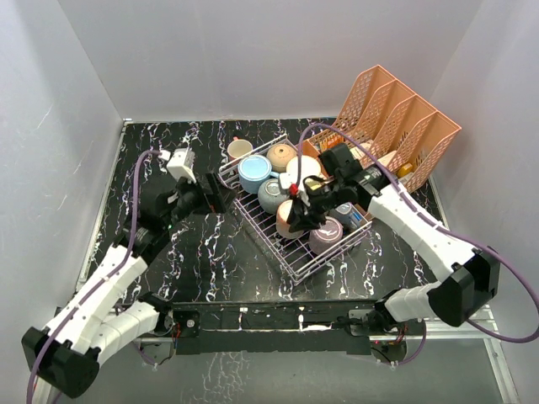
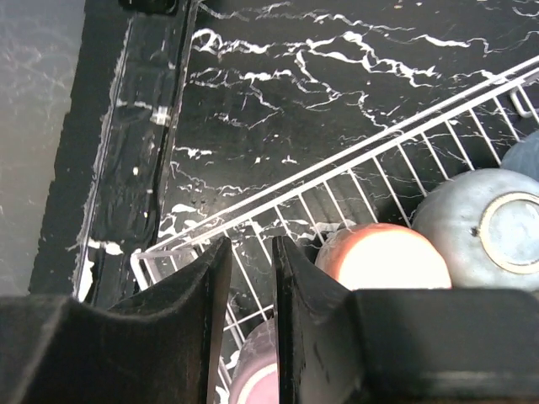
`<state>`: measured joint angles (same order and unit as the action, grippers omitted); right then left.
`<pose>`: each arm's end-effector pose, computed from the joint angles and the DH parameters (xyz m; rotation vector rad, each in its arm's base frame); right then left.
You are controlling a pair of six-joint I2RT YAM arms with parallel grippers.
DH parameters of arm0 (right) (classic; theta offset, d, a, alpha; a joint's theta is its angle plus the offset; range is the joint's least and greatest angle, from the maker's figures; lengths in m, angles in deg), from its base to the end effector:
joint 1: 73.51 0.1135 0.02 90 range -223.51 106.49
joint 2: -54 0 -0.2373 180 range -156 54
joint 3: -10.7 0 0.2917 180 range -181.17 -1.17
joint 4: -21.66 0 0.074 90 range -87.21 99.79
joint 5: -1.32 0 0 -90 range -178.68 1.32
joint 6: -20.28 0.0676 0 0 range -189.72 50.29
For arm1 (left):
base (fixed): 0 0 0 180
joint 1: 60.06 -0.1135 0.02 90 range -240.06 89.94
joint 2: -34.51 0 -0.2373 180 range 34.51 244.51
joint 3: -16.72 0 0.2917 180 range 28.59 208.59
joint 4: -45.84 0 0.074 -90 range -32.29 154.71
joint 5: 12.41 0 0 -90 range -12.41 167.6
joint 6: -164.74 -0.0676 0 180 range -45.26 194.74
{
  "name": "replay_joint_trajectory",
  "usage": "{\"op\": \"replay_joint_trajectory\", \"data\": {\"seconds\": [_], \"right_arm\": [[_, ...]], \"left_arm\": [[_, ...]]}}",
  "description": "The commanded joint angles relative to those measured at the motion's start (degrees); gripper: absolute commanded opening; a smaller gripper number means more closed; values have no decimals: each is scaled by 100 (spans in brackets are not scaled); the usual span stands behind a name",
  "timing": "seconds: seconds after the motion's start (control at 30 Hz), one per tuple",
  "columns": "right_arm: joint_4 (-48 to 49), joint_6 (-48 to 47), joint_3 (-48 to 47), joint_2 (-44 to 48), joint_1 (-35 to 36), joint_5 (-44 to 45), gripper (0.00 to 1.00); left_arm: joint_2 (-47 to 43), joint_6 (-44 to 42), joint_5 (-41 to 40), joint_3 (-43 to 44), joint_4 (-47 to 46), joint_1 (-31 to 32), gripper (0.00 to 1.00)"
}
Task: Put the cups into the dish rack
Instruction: Pick up the cup at the center of the board.
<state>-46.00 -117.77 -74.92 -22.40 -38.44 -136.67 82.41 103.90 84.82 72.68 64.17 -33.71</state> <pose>0.2286 0.2218 0.2893 -1.7757 1.5584 0.9619 0.2548 -0.1357 0.3053 0.0513 1.8200 -0.8087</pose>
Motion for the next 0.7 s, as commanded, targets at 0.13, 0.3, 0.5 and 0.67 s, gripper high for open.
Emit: {"op": "replay_joint_trajectory", "data": {"seconds": [0.13,0.3,0.5,0.67], "right_arm": [[-313,-551,-497,-394,-1611,-2171,31],[32,-430,-96,-236,-2175,-2304,34],[844,-69,610,159,-2650,-2517,36],[1540,311,1197,560,-2905,-2426,39]], "left_arm": [[1698,-970,-11,1846,919,-557,92],[3123,-920,1119,2817,921,-1298,86],[4563,-995,1607,3919,984,-1889,81],[5659,-996,1713,4740,1222,-2105,71]]}}
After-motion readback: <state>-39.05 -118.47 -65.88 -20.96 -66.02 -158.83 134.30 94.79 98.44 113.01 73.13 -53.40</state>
